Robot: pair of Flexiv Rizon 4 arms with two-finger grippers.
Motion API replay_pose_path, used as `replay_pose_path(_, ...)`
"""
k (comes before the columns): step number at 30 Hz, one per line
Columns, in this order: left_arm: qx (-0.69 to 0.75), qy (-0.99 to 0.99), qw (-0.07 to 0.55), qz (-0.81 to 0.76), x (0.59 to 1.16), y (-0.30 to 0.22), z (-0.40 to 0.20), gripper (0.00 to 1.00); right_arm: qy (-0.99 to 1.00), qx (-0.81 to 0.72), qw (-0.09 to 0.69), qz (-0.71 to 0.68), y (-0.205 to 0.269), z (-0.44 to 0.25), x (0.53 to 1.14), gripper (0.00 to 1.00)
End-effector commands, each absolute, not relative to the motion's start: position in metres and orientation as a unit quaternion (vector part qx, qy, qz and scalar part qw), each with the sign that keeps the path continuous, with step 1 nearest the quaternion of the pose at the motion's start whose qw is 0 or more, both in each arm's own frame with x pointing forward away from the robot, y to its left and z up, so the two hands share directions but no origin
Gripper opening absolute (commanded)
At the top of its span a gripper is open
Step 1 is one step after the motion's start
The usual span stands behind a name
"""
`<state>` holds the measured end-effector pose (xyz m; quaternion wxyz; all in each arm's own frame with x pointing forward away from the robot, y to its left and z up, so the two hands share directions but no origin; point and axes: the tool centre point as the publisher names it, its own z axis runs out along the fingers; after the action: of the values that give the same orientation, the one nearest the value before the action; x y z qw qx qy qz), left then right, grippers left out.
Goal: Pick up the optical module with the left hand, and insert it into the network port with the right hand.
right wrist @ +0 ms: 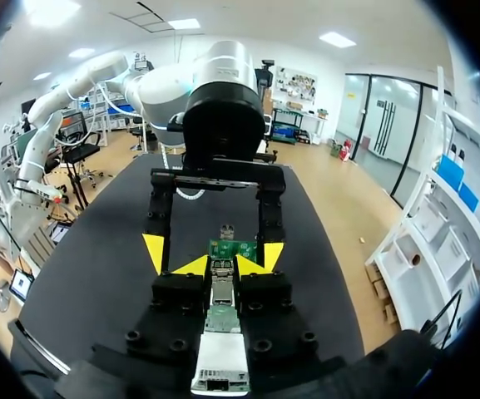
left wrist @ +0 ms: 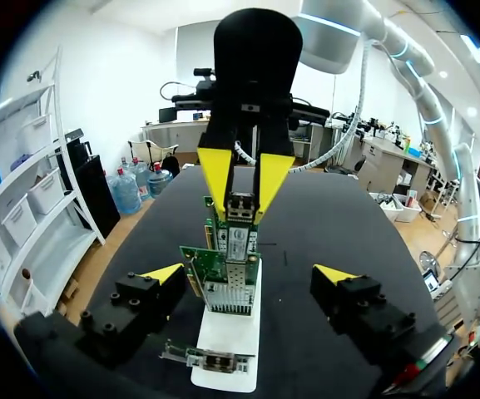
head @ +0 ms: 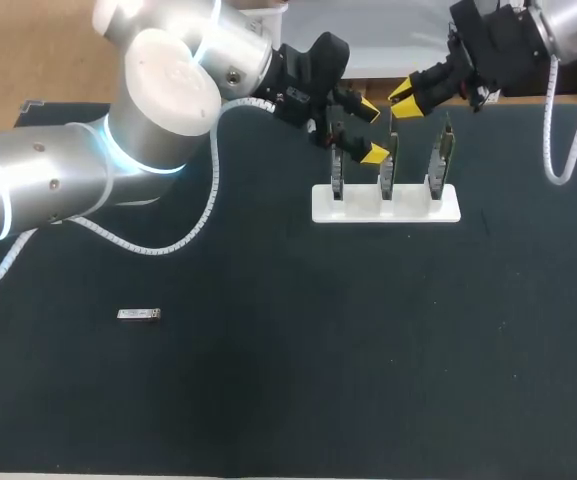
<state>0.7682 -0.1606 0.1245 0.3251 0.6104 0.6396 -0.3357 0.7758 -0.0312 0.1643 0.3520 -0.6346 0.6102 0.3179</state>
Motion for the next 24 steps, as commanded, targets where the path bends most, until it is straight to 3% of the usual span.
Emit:
replay_pose_path(1, 0.611, 0.64, 0.324, -0.335, 0.7688, -0.1609, 0.1248, 1.0, 0.613, -0.633, 0.353, 0.316, -0.0313, 0.1631, 0.773, 0.0)
replay_pose_path(24, 0.611, 0.64, 0.324, -0.335, 0.7688, -0.1609, 0.1248, 1.0, 0.618, -0.63, 0.346, 0.32, -0.0321, 0.1576, 0.7737, 0.0)
